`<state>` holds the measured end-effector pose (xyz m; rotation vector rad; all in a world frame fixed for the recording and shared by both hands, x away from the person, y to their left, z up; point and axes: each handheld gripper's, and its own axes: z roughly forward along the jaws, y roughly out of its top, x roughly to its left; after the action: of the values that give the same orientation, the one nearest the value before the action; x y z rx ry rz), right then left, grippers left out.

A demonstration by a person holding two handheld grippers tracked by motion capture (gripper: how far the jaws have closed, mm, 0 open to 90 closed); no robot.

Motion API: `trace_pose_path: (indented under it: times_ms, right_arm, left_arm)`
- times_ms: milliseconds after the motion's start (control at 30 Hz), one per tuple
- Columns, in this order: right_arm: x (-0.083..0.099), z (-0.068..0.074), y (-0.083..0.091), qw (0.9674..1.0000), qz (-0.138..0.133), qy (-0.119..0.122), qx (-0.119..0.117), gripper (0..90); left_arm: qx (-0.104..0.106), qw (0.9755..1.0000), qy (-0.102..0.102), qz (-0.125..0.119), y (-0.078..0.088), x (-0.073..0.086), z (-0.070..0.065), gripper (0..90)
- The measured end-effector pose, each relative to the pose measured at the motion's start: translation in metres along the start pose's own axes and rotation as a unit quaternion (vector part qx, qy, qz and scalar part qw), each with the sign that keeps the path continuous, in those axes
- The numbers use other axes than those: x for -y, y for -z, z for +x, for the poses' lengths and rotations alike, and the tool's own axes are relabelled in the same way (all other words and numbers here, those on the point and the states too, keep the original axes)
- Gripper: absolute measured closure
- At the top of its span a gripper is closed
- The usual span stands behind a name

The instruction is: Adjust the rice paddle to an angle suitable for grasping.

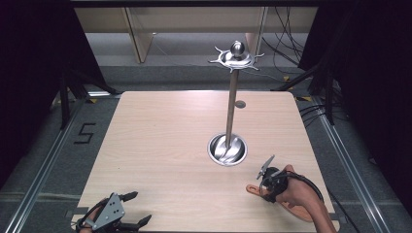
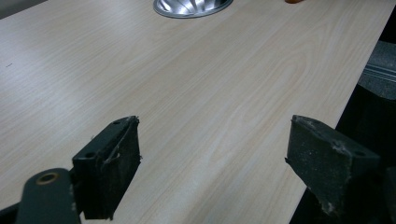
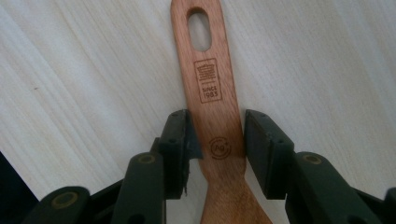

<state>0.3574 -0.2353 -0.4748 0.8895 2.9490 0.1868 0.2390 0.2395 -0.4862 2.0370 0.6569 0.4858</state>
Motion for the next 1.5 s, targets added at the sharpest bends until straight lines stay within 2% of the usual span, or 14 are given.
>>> trace_pose_path:
  times_ms: [333,367,433,467,500,700,733,767,867,1033,1133,1233,1267,1500]
  right_arm:
    - [-0.004,0.004,0.001,0.9997,0.019,-0.012,0.005,66.4]
    - [-0.005,0.002,0.002,0.9998,0.021,0.006,0.003,66.4]
    - [-0.004,0.002,0.001,0.9998,0.014,0.016,0.002,66.4]
    - [-0.003,0.004,0.002,0.9998,0.018,0.0,0.002,66.4]
    - [-0.001,0.002,0.002,0.9999,0.0,0.001,0.015,66.5]
    - [0.005,0.001,0.013,0.9988,-0.039,-0.013,0.028,66.5]
    - [0.008,0.001,0.019,0.9975,-0.061,-0.015,0.033,66.5]
    - [0.008,0.001,0.019,0.9975,-0.061,-0.015,0.033,66.5]
    - [0.013,0.003,0.029,0.9951,-0.09,-0.015,0.038,66.5]
    - [0.018,0.003,0.039,0.9921,-0.115,-0.034,0.038,66.5]
    - [0.021,0.002,0.044,0.9902,-0.13,-0.03,0.039,66.5]
    - [0.023,0.002,0.051,0.9887,-0.14,-0.037,0.039,67.1]
    - [0.027,0.001,0.056,0.9851,-0.161,-0.042,0.045,67.1]
    - [0.038,-0.003,0.073,0.9777,-0.197,-0.044,0.059,67.1]
  left_arm:
    - [-0.001,1.0,0.002,-0.001,0.0,0.0,0.0,16.8]
    - [-0.001,1.0,0.004,-0.002,-0.001,0.0,0.0,16.8]
    - [0.0,1.0,0.0,0.004,0.0,0.0,0.001,16.8]
    - [0.001,1.0,0.003,0.004,0.0,0.0,0.001,16.8]
    - [0.001,1.0,0.002,0.004,0.0,0.0,0.001,16.8]
    - [-0.002,0.9999,-0.006,0.012,0.001,0.0,0.002,16.8]
    - [-0.003,1.0,0.0,0.0,0.0,0.0,0.001,16.8]
    - [-0.003,1.0,0.004,-0.004,-0.001,0.0,0.001,16.8]
    - [-0.003,1.0,0.0,0.001,0.0,0.0,0.001,16.8]
    - [-0.002,1.0,-0.008,0.0,0.0,0.0,0.002,16.9]
    - [-0.003,1.0,-0.008,0.0,0.0,0.0,0.002,16.9]
    - [0.0,1.0,0.002,0.003,0.001,0.0,0.001,17.0]
    - [-0.005,0.9999,-0.01,0.0,0.001,0.0,0.002,17.0]
    - [-0.005,1.0,-0.004,-0.001,0.001,0.0,0.002,17.0]
